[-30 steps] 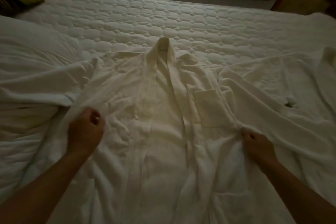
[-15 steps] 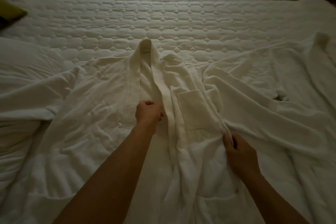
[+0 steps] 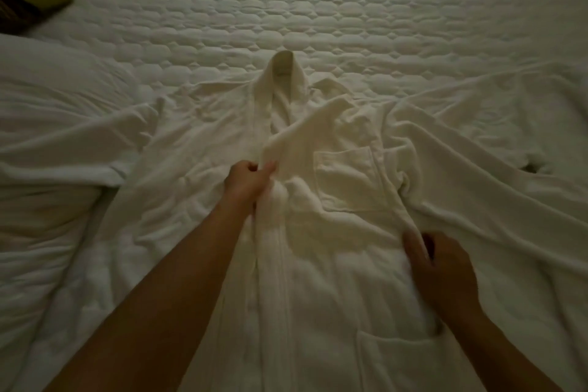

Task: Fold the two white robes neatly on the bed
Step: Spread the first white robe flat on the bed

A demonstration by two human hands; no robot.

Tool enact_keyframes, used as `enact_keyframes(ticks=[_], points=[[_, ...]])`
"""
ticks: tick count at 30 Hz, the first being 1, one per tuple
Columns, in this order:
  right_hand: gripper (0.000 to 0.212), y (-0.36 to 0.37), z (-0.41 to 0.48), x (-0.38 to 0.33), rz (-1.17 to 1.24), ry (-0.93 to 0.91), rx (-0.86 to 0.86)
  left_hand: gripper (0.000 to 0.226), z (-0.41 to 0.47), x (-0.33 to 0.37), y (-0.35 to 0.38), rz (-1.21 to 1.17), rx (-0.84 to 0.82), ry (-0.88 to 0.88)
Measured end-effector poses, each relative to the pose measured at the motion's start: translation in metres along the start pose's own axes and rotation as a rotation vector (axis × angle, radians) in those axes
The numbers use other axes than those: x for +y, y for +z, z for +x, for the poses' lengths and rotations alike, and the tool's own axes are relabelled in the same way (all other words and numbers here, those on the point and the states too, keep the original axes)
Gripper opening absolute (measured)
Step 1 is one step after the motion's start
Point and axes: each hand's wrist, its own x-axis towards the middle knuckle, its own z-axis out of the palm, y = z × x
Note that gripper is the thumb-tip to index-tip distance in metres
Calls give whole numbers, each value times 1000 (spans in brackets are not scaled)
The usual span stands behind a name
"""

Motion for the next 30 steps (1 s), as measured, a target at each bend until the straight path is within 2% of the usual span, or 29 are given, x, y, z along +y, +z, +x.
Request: enact_keyframes(ticks=[2, 4, 6, 8, 11, 13, 15, 16, 19, 21, 23, 26, 27, 30], points=[[57, 0, -6, -1, 12, 41, -12, 60, -27, -12, 7, -74, -112, -10], [64, 0, -25, -9, 36, 56, -23, 72, -65, -35, 11, -152, -158, -20], [71, 3, -60, -17, -66, -23, 16, 63, -106, -71, 7, -190, -198, -43], [75, 11, -107, -21, -245, -201, 67, 53, -150, -113, 0, -193, -275, -92], [70, 38, -192, -11, -302, -415, 36, 52, -218, -174, -1, -187, -441, -145], [65, 55, -253, 1, -333, -513, 9, 32, -262, -201, -1, -222, -496, -187], [59, 63, -303, 7, -340, -557, -32, 1, -293, -215, 0, -289, -444, -242], [59, 66, -323, 8, -335, -555, -61, 9, -302, -222, -1, -288, -380, -238], [69, 66, -366, 4, -268, -542, -163, 9, -319, -226, -4, -238, -138, -206], [76, 66, -389, -3, -254, -543, -220, 10, -330, -231, -5, -303, -60, -215], [80, 62, -413, -8, -253, -511, -274, 7, -346, -244, -10, -379, -150, -224], [81, 55, -448, -1, -283, -426, -342, 17, -371, -274, -21, -364, -431, -229], [82, 50, -460, 3, -284, -420, -366, 16, -383, -281, -27, -340, -476, -219], [87, 37, -490, 10, -206, -454, -340, 8, -417, -305, -33, -302, -351, -163]])
